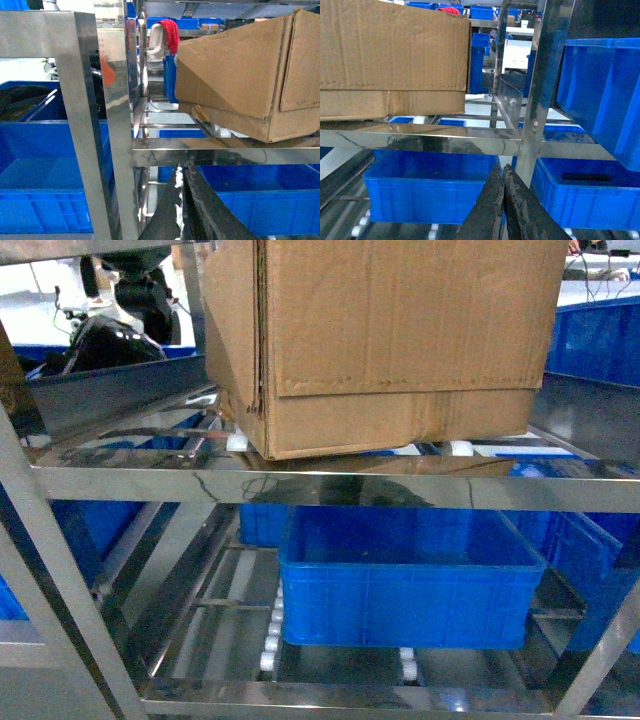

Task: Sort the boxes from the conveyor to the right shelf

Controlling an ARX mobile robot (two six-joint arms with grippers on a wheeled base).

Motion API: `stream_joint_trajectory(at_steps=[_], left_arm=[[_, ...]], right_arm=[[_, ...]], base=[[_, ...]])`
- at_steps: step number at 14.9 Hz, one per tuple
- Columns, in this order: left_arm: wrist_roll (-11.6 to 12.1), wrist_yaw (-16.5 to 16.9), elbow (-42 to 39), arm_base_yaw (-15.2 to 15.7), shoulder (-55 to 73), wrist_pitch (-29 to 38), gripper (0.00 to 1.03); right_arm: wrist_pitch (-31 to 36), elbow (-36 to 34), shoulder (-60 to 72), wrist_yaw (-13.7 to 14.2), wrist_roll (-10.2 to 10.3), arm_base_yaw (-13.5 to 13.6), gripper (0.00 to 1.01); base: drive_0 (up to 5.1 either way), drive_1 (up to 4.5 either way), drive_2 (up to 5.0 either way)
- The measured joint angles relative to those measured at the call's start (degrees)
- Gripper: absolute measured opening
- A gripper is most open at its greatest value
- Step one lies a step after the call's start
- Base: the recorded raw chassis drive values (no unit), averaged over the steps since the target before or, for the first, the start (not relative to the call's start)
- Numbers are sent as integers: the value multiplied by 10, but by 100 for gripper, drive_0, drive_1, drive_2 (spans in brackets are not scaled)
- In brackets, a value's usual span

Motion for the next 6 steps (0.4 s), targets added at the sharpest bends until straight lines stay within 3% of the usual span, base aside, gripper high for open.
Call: stream_joint_trajectory(at_steps=[3,4,5,6], left_arm=[[0,0,0,0,-22,-22,2],[0,0,0,0,-115,-115,2],[0,0,0,0,-114,-126,2],[0,0,0,0,-114,-124,2]], right_arm=[[-28,0,-29,0,0,0,2],[-56,0,-52,0,0,0,2],[-134,2,-141,0,0,0,2],[-143,0,-141,0,0,0,2]], base=[[0,0,0],[0,0,0],[0,0,0],[0,0,0]])
